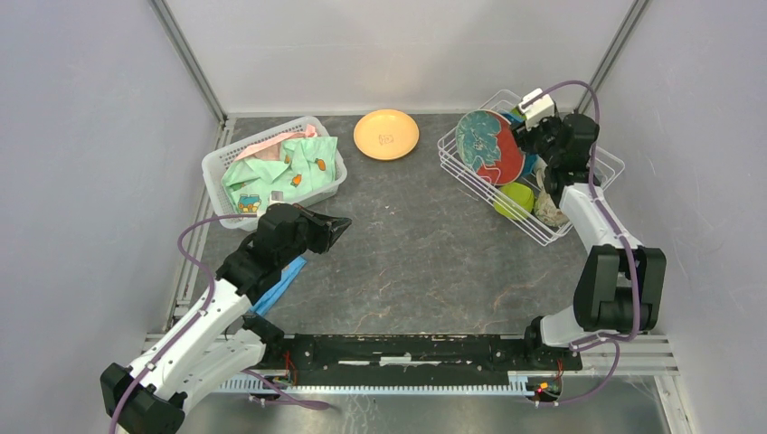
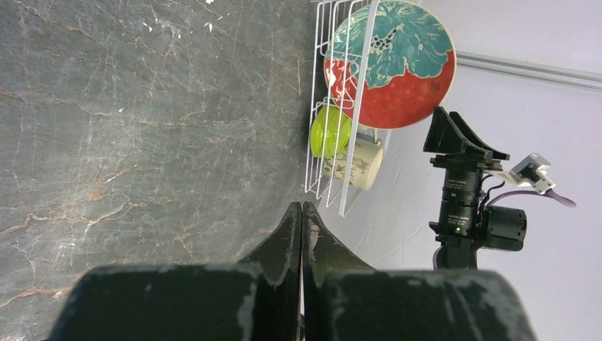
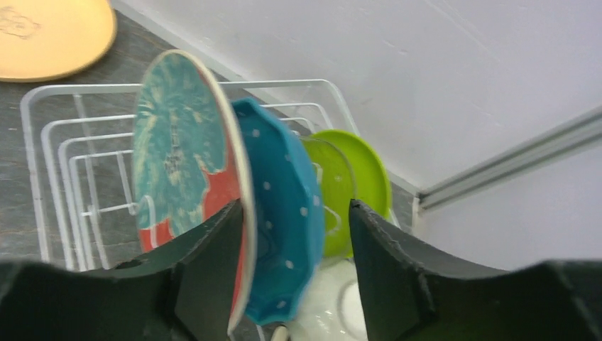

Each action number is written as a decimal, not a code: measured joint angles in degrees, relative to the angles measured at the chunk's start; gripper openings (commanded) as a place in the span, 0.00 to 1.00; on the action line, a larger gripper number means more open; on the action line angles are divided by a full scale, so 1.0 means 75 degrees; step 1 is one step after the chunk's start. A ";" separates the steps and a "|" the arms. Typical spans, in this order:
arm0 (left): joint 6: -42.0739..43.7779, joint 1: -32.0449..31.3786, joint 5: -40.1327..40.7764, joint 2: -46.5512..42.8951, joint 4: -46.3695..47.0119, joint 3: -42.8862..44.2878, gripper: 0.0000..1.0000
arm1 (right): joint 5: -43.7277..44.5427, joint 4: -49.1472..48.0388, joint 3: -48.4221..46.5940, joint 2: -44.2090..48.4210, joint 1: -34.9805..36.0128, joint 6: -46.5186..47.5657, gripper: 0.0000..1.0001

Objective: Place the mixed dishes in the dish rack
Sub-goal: Insert the plate into the dish rack.

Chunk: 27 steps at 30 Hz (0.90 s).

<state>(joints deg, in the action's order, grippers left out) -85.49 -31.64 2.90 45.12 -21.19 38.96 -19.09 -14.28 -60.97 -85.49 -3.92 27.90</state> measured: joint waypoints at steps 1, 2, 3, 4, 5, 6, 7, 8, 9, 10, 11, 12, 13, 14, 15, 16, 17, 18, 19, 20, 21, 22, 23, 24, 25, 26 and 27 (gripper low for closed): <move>0.0000 0.0000 0.0003 0.0000 0.0000 0.0000 0.02 | 0.0131 0.0032 -0.0009 0.0041 -0.0012 -0.0096 0.87; 0.0000 0.0000 0.0006 0.0000 0.0000 0.0000 0.02 | 0.0245 0.0052 -0.0020 0.0085 -0.0015 -0.0207 0.98; 0.0000 0.0000 0.0006 0.0000 0.0000 0.0000 0.02 | 0.0356 0.0087 -0.0041 0.0125 -0.0026 -0.0294 0.98; 0.0000 0.0000 0.0006 0.0000 0.0000 0.0000 0.02 | 0.0487 0.0117 -0.0076 0.0184 -0.0032 -0.0414 0.98; 0.0000 0.0000 0.0006 0.0000 0.0000 0.0000 0.02 | 0.0577 0.0134 -0.0096 0.0227 -0.0044 -0.0516 0.98; 0.0000 0.0000 0.0006 0.0000 0.0000 0.0000 0.02 | 0.0723 0.0143 -0.0111 0.0297 -0.0050 -0.0688 0.98; 0.0000 0.0000 0.0006 0.0000 0.0000 0.0000 0.02 | 0.0833 0.0143 -0.0111 0.0350 -0.0050 -0.0825 0.98; 0.0000 0.0000 0.0006 0.0000 0.0000 0.0000 0.02 | 0.0976 0.0157 -0.0117 0.0405 -0.0052 -0.1029 0.98; 0.0000 0.0000 0.0006 0.0000 0.0000 0.0000 0.02 | 0.1070 0.0189 -0.0140 0.0431 -0.0055 -0.1198 0.98; 0.0000 0.0000 0.0006 0.0000 -0.0003 0.0000 0.02 | 0.1209 0.0280 -0.0210 0.0437 -0.0058 -0.1513 0.98; 0.0000 0.0000 0.0006 0.0000 -0.0003 0.0000 0.02 | 0.1343 0.0379 -0.0289 0.0434 -0.0058 -0.1801 0.98; 0.0000 0.0000 0.0009 0.0000 -0.0003 0.0000 0.02 | 0.1419 0.0495 -0.0379 0.0434 -0.0058 -0.2101 0.98; 0.0000 0.0000 0.0017 0.0000 -0.0006 0.0000 0.02 | 0.1445 0.0691 -0.0525 0.0425 -0.0058 -0.2527 0.98; 0.0000 0.0000 0.0047 -0.0003 -0.0006 0.0000 0.02 | 0.1440 0.0848 -0.0673 0.0405 -0.0058 -0.2888 0.98; 0.0000 0.0000 0.0093 -0.0006 -0.0006 0.0000 0.02 | 0.1413 0.0968 -0.0816 0.0382 -0.0058 -0.3209 0.98; 0.0000 0.0000 0.0181 -0.0009 -0.0006 0.0000 0.02 | 0.1329 0.1177 -0.1023 0.0341 -0.0058 -0.3652 0.98; 0.0000 0.0000 0.0283 -0.0012 -0.0006 0.0000 0.02 | 0.1230 0.1291 -0.1154 0.0318 -0.0058 -0.3969 0.98; 0.0000 0.0000 0.0402 -0.0017 -0.0006 0.0000 0.02 | 0.1110 0.1402 -0.1256 0.0309 -0.0052 -0.4261 0.98; 0.0000 0.0000 0.0510 -0.0020 -0.0006 0.0000 0.02 | 0.0985 0.1527 -0.1309 0.0312 -0.0020 -0.4540 0.98; 0.0000 0.0000 0.0618 -0.0017 0.0003 0.0000 0.02 | 0.0924 0.1647 -0.1320 0.0332 0.0023 -0.4718 0.98; 0.0000 0.0000 0.0694 -0.0006 0.0017 0.0003 0.02 | 0.0880 0.1807 -0.1317 0.0356 0.0090 -0.4843 0.98; 0.0000 0.0000 0.0764 0.0029 0.0035 0.0015 0.02 | 0.0863 0.1918 -0.1294 0.0385 0.0175 -0.4928 0.98; 0.0000 0.0000 0.0819 0.0134 0.0032 0.0082 0.02 | 0.0839 0.2055 -0.1189 0.0466 0.0376 -0.5004 0.98; 0.0000 0.0000 0.0839 0.0251 0.0047 0.0163 0.02 | 0.0822 0.2165 -0.1113 0.0542 0.0539 -0.5033 0.98; 0.0000 0.0000 0.0868 0.0501 0.0035 0.0356 0.02 | 0.0804 0.2314 -0.0997 0.0662 0.0845 -0.5059 0.98; 0.0000 0.0000 0.0874 0.0828 0.0026 0.0615 0.02 | 0.0758 0.2483 -0.0886 0.0793 0.1195 -0.5059 0.98; 0.0000 0.0000 0.0880 0.1116 0.0041 0.0877 0.02 | 0.0699 0.2588 -0.0787 0.0906 0.1492 -0.5059 0.98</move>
<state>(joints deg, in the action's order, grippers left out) -85.49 -31.64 9.50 53.49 -20.88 45.54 -13.85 5.13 -66.87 -78.70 7.27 -10.04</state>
